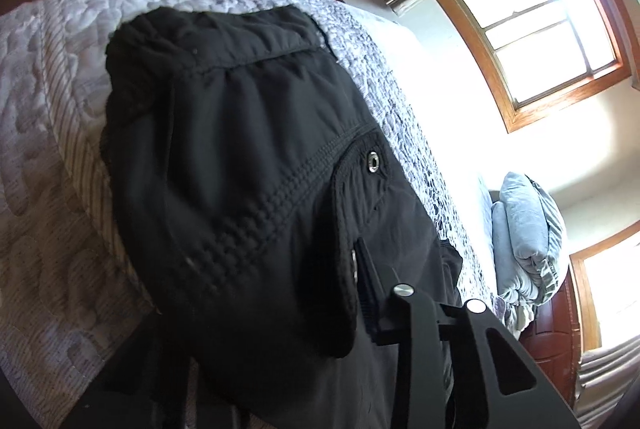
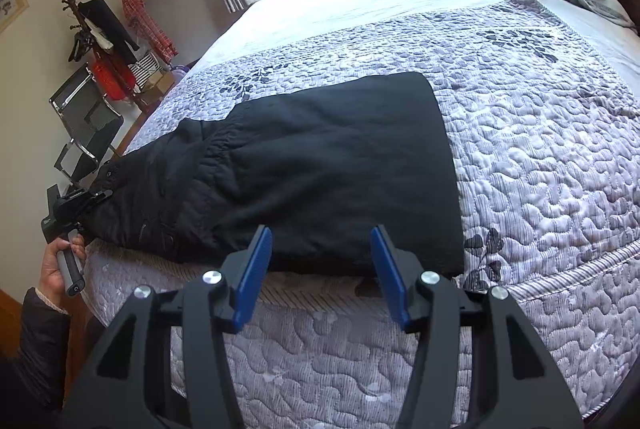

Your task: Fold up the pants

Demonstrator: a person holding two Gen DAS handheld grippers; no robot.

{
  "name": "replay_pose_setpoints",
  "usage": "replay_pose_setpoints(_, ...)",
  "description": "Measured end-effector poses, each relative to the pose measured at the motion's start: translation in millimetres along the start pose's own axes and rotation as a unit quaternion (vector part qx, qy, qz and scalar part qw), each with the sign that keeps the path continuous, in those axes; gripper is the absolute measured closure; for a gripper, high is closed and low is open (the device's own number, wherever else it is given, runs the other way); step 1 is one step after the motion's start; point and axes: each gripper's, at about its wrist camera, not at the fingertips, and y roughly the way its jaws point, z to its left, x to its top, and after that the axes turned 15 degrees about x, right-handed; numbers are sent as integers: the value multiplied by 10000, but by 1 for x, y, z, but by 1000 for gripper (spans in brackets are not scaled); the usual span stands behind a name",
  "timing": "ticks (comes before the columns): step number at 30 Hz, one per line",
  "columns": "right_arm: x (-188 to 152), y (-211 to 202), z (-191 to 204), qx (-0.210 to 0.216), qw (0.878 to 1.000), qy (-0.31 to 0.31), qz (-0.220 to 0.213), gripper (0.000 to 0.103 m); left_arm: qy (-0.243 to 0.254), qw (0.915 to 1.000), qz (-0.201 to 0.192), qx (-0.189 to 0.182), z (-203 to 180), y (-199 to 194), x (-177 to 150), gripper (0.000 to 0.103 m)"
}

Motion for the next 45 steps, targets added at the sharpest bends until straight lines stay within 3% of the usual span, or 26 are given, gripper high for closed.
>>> replay_pose_setpoints(8, 2, -6, -4, -40, 9999, 34, -98, 50, 838, 9943, -659, -30, -50, -35, -9, 79)
replay_pose_setpoints(13, 2, -6, -5, -23, 9999, 78, -137, 50, 1451, 9846, -947, -246, -89, -59, -20, 79)
replay_pose_setpoints(15, 2, -7, -5, -21, 9999, 75, -152, 50, 1803, 9770, -1097, -293, -112, -62, -28, 79)
replay_pose_setpoints(22, 2, -12, -11, 1, 9996, 158, -248, 50, 3107, 9401, -1292, -548, -177, -79, -91, 72)
replay_pose_setpoints(23, 2, -12, -12, 7, 9995, 176, -262, 50, 3395, 9297, -1332, -515, -190, -78, -104, 72)
replay_pose_setpoints(31, 3, -19, -17, 12, 9992, 211, -353, 50, 4477, 8834, -1362, -244, -239, -54, -176, 69)
replay_pose_setpoints(33, 4, -19, -19, 15, 9991, 225, -367, 50, 4717, 8712, -1349, -187, -245, -47, -191, 64)
replay_pose_setpoints(34, 5, -19, -20, 16, 9990, 239, -370, 50, 4910, 8612, -1306, -128, -250, -41, -203, 64)
replay_pose_setpoints(37, 6, -17, -22, 22, 9989, 274, -380, 49, 5291, 8417, -1075, -71, -260, -28, -228, 51)
replay_pose_setpoints(40, 7, -16, -23, 63, 9987, 318, -405, 47, 5539, 8291, -739, -187, -266, -19, -250, 40)
replay_pose_setpoints(43, 10, -13, -23, 152, 9983, 378, -427, 46, 5652, 8226, -560, -290, -263, -23, -262, 33)
replay_pose_setpoints(45, 13, -11, -22, 268, 9978, 437, -431, 39, 5579, 8266, -629, -391, -252, -30, -259, 16)
